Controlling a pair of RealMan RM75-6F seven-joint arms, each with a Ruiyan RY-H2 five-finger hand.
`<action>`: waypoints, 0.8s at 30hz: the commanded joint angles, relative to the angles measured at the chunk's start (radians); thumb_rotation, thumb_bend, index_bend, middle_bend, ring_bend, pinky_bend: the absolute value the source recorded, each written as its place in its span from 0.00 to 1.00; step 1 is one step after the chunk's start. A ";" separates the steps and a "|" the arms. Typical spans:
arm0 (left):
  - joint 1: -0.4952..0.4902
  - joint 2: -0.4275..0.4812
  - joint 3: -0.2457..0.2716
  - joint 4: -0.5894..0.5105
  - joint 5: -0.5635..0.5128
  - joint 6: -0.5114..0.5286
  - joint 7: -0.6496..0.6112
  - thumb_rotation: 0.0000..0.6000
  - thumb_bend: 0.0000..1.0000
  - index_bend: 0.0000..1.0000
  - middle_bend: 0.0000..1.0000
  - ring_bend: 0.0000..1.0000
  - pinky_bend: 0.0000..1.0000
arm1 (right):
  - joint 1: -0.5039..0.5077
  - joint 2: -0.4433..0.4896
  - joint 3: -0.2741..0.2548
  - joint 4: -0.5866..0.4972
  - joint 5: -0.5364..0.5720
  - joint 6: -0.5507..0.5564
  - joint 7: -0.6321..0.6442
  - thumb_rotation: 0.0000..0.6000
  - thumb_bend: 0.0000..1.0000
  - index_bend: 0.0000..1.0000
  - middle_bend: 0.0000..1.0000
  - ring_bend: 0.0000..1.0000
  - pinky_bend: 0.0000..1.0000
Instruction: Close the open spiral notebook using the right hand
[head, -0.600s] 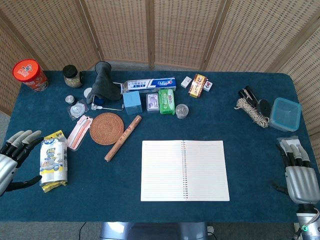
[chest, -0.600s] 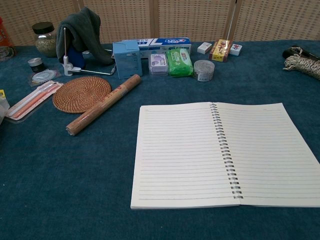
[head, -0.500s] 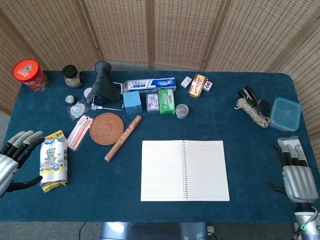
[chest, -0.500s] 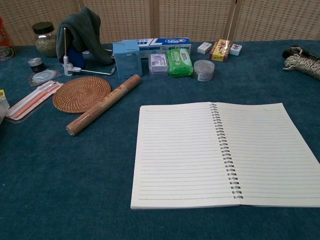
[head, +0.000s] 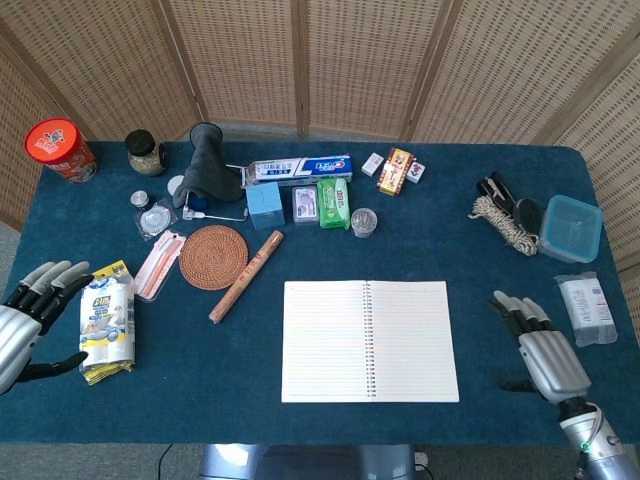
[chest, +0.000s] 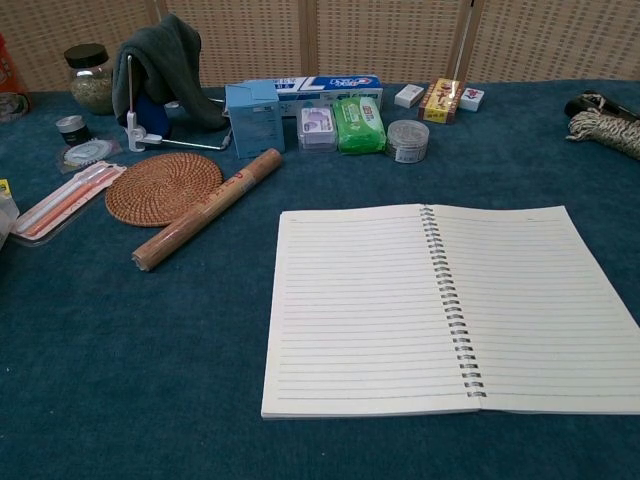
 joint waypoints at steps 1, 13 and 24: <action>-0.002 -0.005 -0.003 -0.002 -0.006 -0.005 0.003 1.00 0.00 0.00 0.00 0.00 0.05 | 0.096 0.027 -0.036 0.001 -0.096 -0.118 0.126 1.00 0.00 0.00 0.00 0.00 0.00; 0.006 -0.020 0.003 -0.006 -0.014 -0.020 0.024 1.00 0.00 0.00 0.00 0.00 0.05 | 0.228 -0.079 -0.053 0.043 -0.144 -0.256 0.213 1.00 0.00 0.00 0.04 0.00 0.00; 0.006 -0.019 0.002 -0.017 -0.018 -0.028 0.031 1.00 0.00 0.00 0.00 0.00 0.05 | 0.330 -0.208 -0.030 0.024 -0.107 -0.363 0.201 1.00 0.00 0.00 0.04 0.00 0.00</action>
